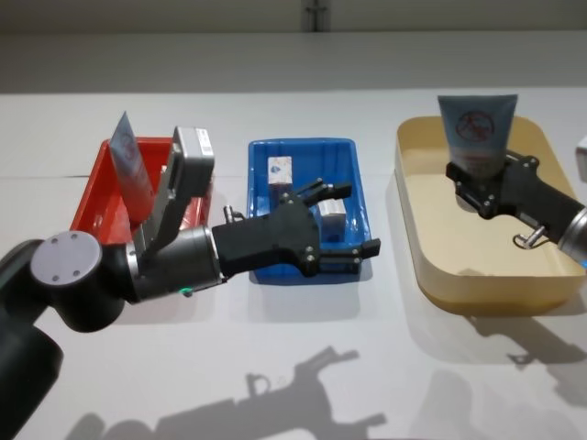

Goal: Bimanual collaborative sorting of washing and personal care products

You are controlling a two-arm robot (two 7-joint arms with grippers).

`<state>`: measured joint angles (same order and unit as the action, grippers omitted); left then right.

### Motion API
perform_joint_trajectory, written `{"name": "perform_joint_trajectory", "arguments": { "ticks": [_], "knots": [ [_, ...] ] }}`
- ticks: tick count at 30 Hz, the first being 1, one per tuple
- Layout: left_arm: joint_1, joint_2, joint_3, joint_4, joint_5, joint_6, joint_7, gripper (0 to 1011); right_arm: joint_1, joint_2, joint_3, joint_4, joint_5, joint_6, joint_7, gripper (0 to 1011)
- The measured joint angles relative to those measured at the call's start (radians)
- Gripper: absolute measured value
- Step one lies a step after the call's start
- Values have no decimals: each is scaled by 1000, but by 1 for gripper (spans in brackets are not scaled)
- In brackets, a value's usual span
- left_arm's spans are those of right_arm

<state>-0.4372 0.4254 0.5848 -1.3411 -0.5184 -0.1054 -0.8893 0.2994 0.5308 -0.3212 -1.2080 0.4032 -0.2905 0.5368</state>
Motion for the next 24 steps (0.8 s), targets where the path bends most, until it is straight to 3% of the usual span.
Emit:
{"name": "perform_joint_trajectory", "arguments": {
  "ticks": [24],
  "knots": [
    [0,0,0,0,0,0,0,1001,112,-111,4,198,-101,41,-60,455]
  ]
}}
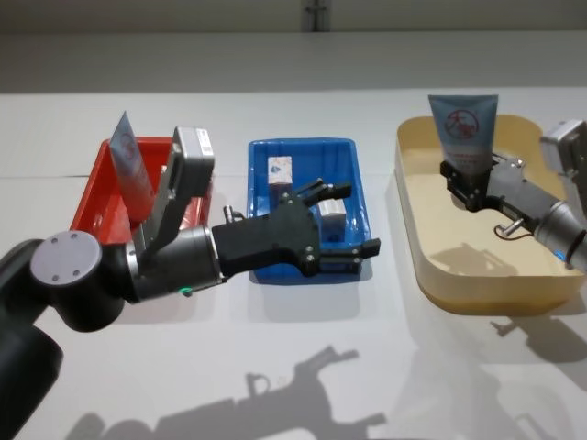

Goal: Bimanual collaborative sorting of washing and personal care products

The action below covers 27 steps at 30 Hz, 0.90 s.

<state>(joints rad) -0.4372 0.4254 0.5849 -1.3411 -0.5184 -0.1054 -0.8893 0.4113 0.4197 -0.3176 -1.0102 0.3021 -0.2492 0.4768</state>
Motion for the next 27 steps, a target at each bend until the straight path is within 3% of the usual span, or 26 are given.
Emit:
{"name": "perform_joint_trajectory", "arguments": {
  "ticks": [12,27],
  "knots": [
    [0,0,0,0,0,0,0,1001,49,-43,3,89,-53,23,-31,455],
    [0,0,0,0,0,0,0,1001,90,-84,32,162,-99,85,-87,455]
  ]
}}
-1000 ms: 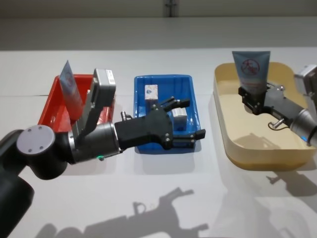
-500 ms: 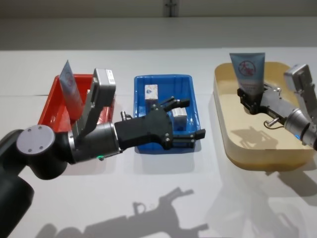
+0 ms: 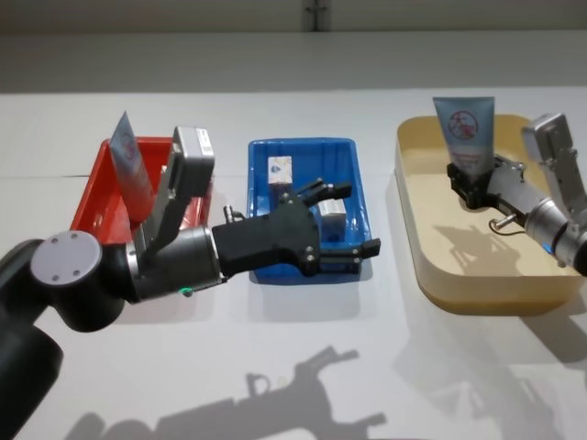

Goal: Bimanual collaborative sorting of washing and personal care products

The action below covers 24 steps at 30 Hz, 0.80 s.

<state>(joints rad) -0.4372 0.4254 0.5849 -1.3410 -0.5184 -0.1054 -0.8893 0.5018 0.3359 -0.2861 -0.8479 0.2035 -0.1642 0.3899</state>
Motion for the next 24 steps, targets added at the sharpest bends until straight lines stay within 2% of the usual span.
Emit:
{"name": "perform_joint_trajectory", "arguments": {
  "ticks": [9,24],
  "knots": [
    [0,0,0,0,0,0,0,1001,12,-23,23,28,-16,46,-29,455],
    [0,0,0,0,0,0,0,1001,31,-57,61,78,-34,78,-58,455]
  ]
}}
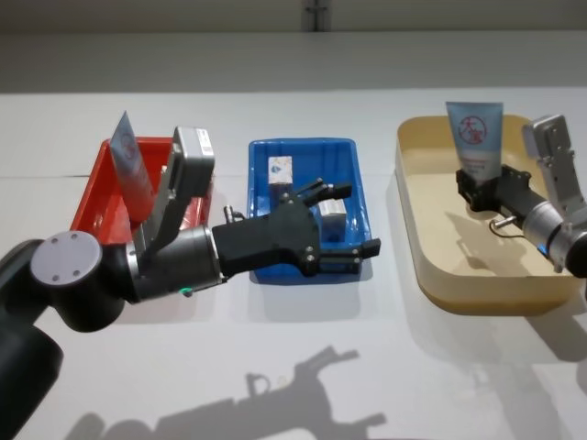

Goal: Bimanual collaborative sorting of washing and personal care products

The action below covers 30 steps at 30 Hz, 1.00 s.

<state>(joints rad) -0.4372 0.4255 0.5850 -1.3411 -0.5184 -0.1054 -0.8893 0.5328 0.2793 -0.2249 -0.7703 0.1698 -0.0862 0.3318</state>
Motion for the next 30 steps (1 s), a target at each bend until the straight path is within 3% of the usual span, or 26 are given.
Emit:
{"name": "perform_joint_trajectory", "arguments": {
  "ticks": [13,26,29,30],
  "knots": [
    [0,0,0,0,0,0,0,1001,2,-22,38,19,-10,59,-26,455],
    [0,0,0,0,0,0,0,1001,1,-20,35,17,-9,54,-24,455],
    [0,0,0,0,0,0,0,1001,1,-20,34,17,-9,53,-23,503],
    [0,0,0,0,0,0,0,1001,1,-20,34,17,-9,52,-23,560]
  ]
}}
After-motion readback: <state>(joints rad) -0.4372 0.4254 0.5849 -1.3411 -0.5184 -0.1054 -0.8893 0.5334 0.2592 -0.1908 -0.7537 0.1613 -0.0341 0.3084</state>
